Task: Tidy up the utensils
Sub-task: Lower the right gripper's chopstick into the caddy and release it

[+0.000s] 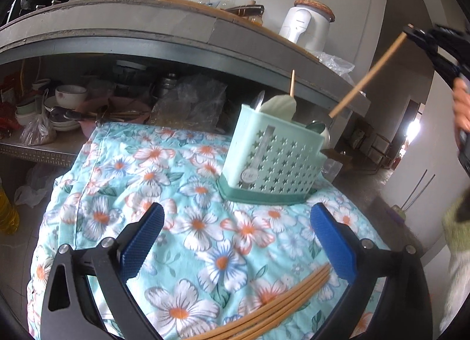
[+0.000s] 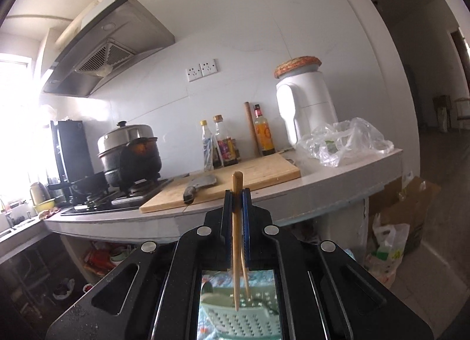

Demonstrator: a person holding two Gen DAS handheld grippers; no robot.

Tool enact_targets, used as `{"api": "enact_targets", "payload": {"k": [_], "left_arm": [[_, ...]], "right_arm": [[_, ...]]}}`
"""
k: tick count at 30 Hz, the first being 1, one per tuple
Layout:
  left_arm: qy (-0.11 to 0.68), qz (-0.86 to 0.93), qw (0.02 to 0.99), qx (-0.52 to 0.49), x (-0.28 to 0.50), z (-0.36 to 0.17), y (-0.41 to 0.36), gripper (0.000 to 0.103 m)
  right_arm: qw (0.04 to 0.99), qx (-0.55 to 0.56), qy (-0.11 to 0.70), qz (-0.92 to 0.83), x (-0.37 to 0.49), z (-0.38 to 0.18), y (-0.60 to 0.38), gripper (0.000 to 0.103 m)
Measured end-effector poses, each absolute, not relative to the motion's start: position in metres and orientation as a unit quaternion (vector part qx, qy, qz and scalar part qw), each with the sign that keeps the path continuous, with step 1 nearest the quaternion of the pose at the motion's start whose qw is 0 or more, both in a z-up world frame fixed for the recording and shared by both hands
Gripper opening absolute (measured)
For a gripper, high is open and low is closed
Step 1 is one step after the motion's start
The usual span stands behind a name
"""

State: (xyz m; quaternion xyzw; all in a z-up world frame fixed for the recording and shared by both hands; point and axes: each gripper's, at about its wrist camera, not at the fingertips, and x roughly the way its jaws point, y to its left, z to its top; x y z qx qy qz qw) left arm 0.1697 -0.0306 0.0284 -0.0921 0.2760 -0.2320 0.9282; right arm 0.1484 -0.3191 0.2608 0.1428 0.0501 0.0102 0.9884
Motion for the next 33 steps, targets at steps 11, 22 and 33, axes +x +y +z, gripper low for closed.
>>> {"api": "enact_targets", "payload": {"k": [11,22,33], "left_arm": [[0.275,-0.221,0.933,-0.065,0.166,0.020,-0.027,0.097],[0.290,-0.218,0.930,-0.064,0.168,0.013,-0.029,0.097],[0.298,-0.224,0.925,-0.071,0.170,0.010,-0.026,0.097]], "right_arm": [[0.983,0.134,0.128,-0.006,0.223,0.203,-0.307,0.005],[0.975,0.122,0.187,-0.001,0.227,0.182,-0.313,0.041],[0.975,0.178,0.128,0.016,0.120,0.199,-0.343,0.052]]}}
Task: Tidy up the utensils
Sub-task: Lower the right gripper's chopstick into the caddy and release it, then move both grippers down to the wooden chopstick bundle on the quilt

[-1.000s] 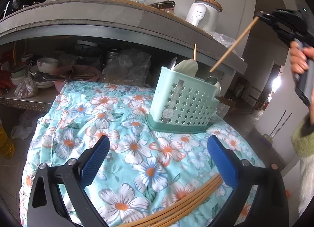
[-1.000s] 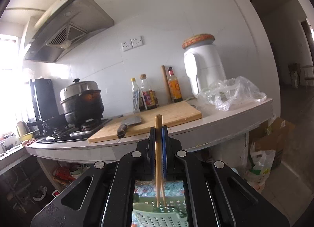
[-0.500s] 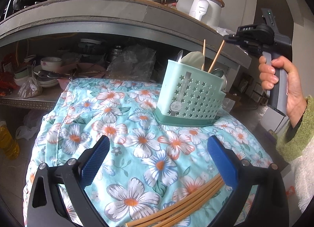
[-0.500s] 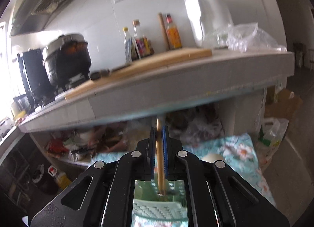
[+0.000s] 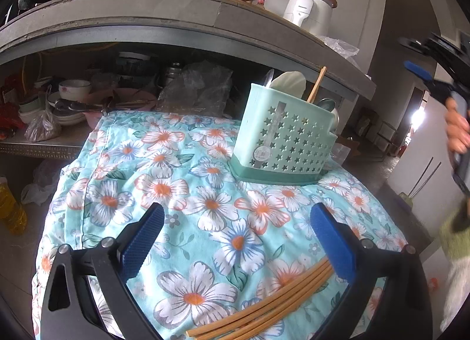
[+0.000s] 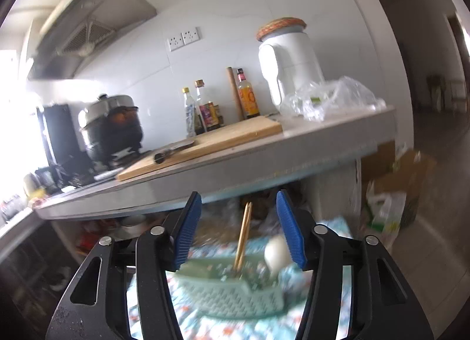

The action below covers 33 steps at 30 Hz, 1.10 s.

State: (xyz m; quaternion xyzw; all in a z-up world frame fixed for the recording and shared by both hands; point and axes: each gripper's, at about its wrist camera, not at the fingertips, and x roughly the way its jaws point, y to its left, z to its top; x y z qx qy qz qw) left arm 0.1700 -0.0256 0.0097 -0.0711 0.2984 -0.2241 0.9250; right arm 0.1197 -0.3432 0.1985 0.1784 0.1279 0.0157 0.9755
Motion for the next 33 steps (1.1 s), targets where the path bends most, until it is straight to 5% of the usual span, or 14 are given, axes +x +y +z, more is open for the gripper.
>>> {"api": "enact_targets", "payload": {"k": [14,21,23,33], "left_arm": [[0.339,-0.201,0.919,0.003,0.169,-0.014,-0.026,0.097],[0.341,-0.203,0.918,0.005,0.166,-0.014,-0.024,0.097],[0.342,-0.204,0.917,0.002,0.166,-0.014,-0.024,0.097],[0.356,-0.225,0.907,-0.002,0.165,-0.017,-0.030,0.097]], "right_arm": [[0.774,0.466,0.413,0.115,0.062,-0.027,-0.304,0.048],[0.720,0.527,0.440,0.105,0.080,-0.065,-0.289,0.034],[0.713,0.538,0.439,0.095,0.086,-0.067,-0.290,0.023],[0.683,0.590,0.421,0.090,0.091,-0.082,-0.298,0.010]]}}
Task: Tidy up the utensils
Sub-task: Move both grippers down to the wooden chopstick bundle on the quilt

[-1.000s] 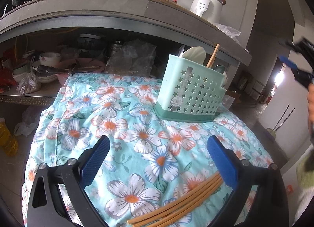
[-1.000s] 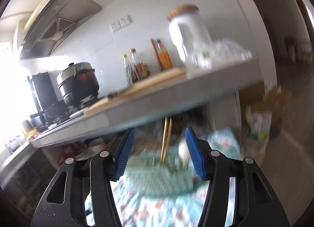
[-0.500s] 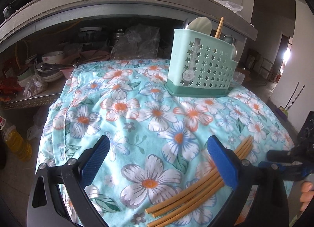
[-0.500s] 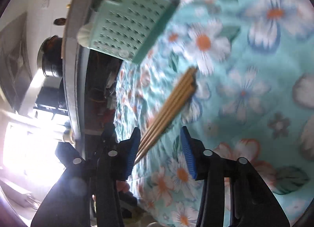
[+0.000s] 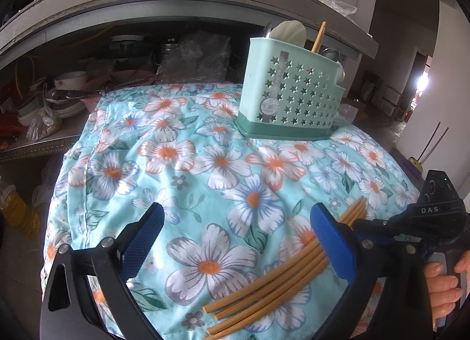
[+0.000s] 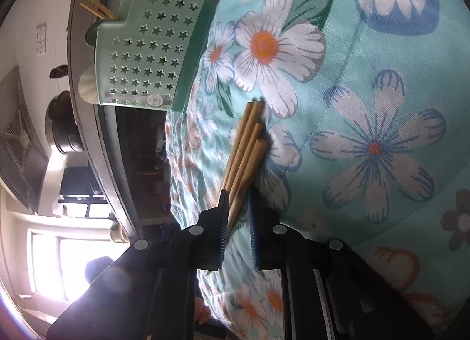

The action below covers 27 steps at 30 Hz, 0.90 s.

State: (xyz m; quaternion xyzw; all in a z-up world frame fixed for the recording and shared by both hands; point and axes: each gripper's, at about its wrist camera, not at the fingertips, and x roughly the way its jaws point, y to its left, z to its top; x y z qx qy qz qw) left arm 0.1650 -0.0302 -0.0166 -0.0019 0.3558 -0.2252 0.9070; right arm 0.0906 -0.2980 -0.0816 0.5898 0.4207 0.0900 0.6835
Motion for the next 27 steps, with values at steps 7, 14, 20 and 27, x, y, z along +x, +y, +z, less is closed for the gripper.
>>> {"api": "enact_targets", "payload": {"k": [7,14,20,27], "left_arm": [[0.360,-0.234,0.903,-0.002,0.163,-0.016,-0.032,0.097],[0.361,-0.242,0.901,-0.001,0.159,-0.013,-0.034,0.097],[0.360,-0.242,0.901,0.000,0.159,-0.011,-0.034,0.097],[0.365,-0.248,0.897,0.002,0.161,-0.013,-0.040,0.097]], "right_arm": [[0.675,0.607,0.410,0.091,0.086,-0.088,-0.301,0.007],[0.709,0.574,0.401,0.081,0.080,-0.079,-0.310,0.007],[0.762,0.520,0.385,0.015,0.066,-0.057,-0.333,0.007],[0.775,0.495,0.393,-0.007,0.065,-0.056,-0.340,0.021]]}}
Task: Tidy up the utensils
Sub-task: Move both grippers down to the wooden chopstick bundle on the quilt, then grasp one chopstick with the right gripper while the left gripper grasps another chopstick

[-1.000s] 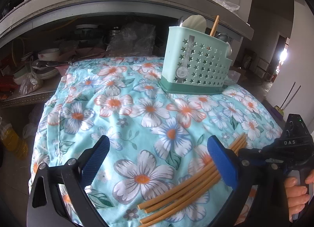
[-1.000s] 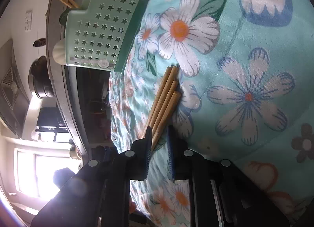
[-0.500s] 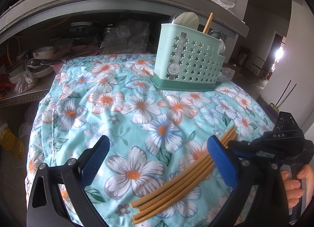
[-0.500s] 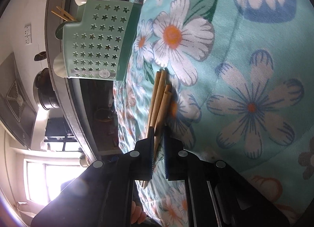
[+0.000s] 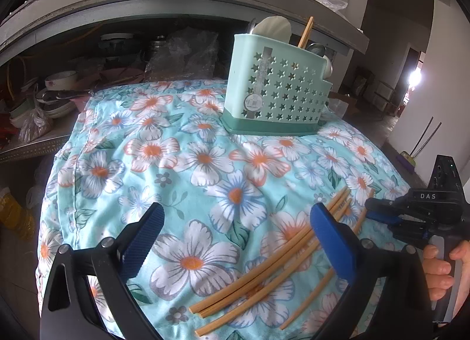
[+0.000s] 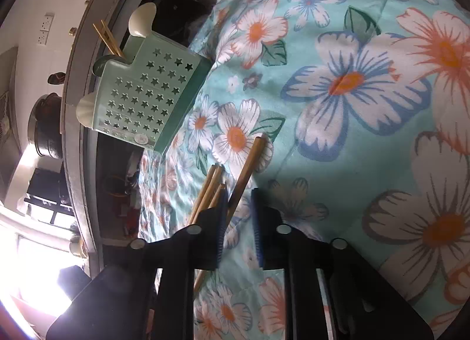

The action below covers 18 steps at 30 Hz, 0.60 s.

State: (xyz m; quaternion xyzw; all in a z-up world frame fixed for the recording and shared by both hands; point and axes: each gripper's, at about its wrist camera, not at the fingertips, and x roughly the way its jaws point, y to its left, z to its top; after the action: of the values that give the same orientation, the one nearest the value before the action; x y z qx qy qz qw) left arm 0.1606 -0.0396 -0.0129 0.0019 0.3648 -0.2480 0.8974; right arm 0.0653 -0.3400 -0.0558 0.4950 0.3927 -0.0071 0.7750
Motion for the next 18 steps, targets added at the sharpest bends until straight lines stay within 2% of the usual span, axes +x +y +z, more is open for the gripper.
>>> {"api": "enact_targets", "payload": {"k": [3,4,5,7,9,12,14,15,17,18], "left_arm": [[0.361,-0.255,0.897,0.007,0.159,-0.011,-0.043,0.097],[0.358,-0.257,0.897,0.010,0.159,-0.009,-0.045,0.097],[0.356,-0.261,0.897,0.014,0.158,-0.008,-0.047,0.097],[0.350,-0.268,0.897,0.020,0.158,-0.004,-0.050,0.097],[0.344,-0.283,0.895,0.030,0.157,-0.001,-0.055,0.093],[0.345,-0.316,0.883,0.052,0.155,0.000,-0.067,0.080],[0.347,-0.343,0.870,0.076,0.149,-0.002,-0.079,0.064],[0.347,-0.354,0.864,0.089,0.146,-0.004,-0.085,0.061],[0.344,-0.380,0.850,0.122,0.136,-0.010,-0.099,0.047],[0.340,-0.390,0.844,0.143,0.131,-0.013,-0.108,0.044]], "right_arm": [[0.793,0.465,0.393,-0.025,0.075,-0.052,-0.329,0.019],[0.797,0.456,0.395,-0.030,0.077,-0.052,-0.328,0.013],[0.800,0.450,0.395,-0.030,0.080,-0.053,-0.327,0.012],[0.809,0.432,0.397,-0.024,0.081,-0.051,-0.326,0.013],[0.825,0.396,0.403,-0.024,0.081,-0.043,-0.324,0.013],[0.834,0.367,0.411,-0.022,0.080,-0.038,-0.326,0.014],[0.834,0.362,0.415,-0.021,0.076,-0.039,-0.330,0.014],[0.834,0.361,0.416,-0.021,0.075,-0.039,-0.332,0.014],[0.834,0.361,0.417,-0.019,0.071,-0.041,-0.336,0.014],[0.833,0.362,0.417,-0.018,0.070,-0.041,-0.337,0.014]]}}
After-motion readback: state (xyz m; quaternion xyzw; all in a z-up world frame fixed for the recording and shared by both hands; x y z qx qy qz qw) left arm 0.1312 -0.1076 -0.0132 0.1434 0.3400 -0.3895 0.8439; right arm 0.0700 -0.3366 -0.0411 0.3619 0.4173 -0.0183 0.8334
